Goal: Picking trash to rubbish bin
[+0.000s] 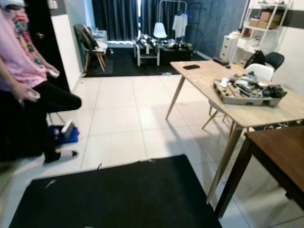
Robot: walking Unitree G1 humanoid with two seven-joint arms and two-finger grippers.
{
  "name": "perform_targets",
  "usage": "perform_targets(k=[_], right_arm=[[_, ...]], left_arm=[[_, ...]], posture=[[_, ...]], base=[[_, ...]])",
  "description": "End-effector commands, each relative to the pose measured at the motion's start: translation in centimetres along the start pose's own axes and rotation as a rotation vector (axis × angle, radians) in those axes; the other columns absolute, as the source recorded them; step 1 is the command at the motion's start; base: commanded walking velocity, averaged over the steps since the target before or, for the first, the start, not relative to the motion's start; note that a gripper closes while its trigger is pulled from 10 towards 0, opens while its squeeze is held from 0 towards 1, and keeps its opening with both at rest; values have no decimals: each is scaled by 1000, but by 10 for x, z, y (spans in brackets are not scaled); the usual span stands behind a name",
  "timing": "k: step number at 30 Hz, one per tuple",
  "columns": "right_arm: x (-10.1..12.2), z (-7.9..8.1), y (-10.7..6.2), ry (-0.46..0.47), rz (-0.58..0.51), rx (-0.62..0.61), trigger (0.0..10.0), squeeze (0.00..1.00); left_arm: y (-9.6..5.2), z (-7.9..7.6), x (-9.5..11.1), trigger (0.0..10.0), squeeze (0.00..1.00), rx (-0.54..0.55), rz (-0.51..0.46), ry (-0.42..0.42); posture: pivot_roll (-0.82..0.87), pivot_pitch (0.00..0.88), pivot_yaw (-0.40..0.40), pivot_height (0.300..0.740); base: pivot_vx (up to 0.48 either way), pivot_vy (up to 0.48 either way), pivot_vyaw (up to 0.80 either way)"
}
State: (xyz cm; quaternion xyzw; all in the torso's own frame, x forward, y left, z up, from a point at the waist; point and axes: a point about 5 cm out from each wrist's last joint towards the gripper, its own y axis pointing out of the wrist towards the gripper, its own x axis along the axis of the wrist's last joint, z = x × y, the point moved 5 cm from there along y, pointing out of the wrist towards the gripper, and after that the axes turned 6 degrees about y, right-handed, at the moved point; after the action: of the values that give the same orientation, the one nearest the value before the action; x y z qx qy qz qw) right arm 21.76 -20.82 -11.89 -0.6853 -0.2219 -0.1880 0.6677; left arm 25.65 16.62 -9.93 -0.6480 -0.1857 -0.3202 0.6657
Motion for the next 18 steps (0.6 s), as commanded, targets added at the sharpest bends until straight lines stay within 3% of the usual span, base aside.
perform_targets(k=[1, 18], right_arm=[[1, 4, 1, 6, -1, 8, 10000, 0], [0, 4, 0, 3, -2, 9, 10000, 0]], left_arm=[[-2, 0, -14, 10000, 0, 0, 32, -13], [-3, 0, -14, 10000, 0, -5, 32, -11]], posture=[[-141, 100, -32, 740], [-142, 89, -32, 740]], base=[[337, 0, 0], [336, 0, 0]])
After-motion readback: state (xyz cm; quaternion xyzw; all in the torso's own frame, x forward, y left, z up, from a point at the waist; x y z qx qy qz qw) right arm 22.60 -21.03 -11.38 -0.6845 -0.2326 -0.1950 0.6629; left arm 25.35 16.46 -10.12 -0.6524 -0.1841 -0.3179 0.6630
